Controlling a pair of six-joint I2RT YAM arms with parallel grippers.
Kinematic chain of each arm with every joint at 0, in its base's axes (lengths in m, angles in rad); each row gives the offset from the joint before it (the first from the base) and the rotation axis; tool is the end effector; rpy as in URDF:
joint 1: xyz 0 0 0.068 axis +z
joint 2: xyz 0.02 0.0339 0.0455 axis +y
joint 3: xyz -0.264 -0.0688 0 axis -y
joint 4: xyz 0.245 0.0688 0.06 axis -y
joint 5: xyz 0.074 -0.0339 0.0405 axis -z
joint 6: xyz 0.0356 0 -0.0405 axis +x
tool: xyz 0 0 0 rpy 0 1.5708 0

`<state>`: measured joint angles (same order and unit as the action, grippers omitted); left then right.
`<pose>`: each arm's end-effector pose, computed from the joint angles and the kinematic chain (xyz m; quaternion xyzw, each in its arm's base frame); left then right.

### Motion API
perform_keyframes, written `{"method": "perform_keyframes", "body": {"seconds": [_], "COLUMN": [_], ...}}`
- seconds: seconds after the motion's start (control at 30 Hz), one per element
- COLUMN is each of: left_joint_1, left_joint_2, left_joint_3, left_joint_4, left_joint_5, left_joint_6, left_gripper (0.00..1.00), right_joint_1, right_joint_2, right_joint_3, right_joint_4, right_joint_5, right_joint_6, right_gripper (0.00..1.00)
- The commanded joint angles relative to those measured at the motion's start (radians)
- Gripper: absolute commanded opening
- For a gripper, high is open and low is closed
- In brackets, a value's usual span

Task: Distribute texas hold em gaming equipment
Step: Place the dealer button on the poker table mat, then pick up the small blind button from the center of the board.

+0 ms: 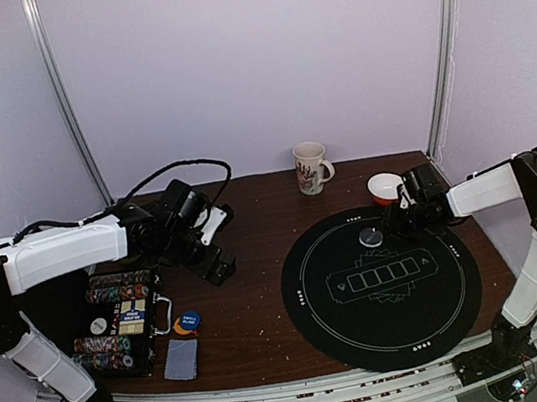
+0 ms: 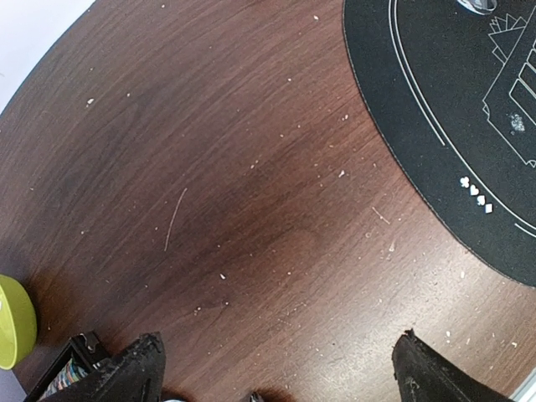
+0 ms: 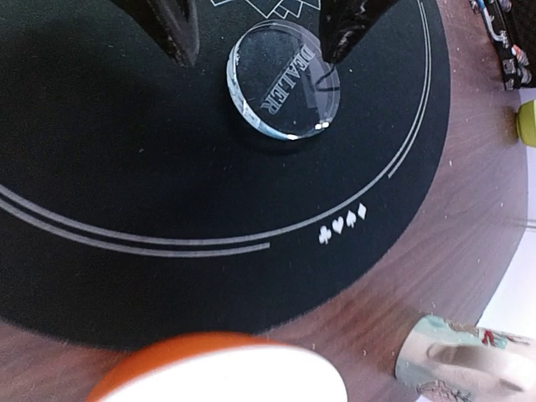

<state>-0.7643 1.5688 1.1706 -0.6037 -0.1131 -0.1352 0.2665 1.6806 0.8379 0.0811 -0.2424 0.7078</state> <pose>0.2392 -0.2237 0.2457 0.2814 0.9162 -0.0730 0.2759 0.3212 0.0966 0.1580 0.1533 0.9008 0.2811 0.2933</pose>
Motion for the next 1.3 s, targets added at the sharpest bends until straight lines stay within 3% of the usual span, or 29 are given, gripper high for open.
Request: {"method": "perform_keyframes", "body": {"seconds": [0.0, 0.4, 0.57, 0.8, 1.27], "left_joint_1": [0.008, 0.015, 0.055, 0.067, 0.075], "left_joint_2": [-0.018, -0.063, -0.091, -0.086, 0.053], "left_joint_3": [0.015, -0.022, -0.171, -0.24, -0.2], "left_joint_4": [-0.018, -0.349, -0.312, -0.165, -0.131], "left_joint_5": [-0.001, 0.03, 0.092, 0.127, 0.019], "left_joint_6": [-0.028, -0.247, -0.291, -0.256, -0.227], "left_gripper": [0.98, 0.91, 0.94, 0.93, 0.87], "right_joint_1": [0.02, 0.157, 0.193, 0.194, 0.195], "right_joint_2": [-0.084, -0.194, -0.196, -0.186, -0.172], "right_joint_3": [0.066, 0.181, 0.19, 0.171, 0.146], "right_joint_4": [-0.127, -0.3, -0.296, -0.289, -0.28], "right_joint_5": [0.135, 0.258, 0.252, 0.252, 0.247], "right_joint_6": [-0.083, -0.249, -0.265, -0.281, -0.287], "right_gripper": [0.53, 0.56, 0.56, 0.56, 0.56]}}
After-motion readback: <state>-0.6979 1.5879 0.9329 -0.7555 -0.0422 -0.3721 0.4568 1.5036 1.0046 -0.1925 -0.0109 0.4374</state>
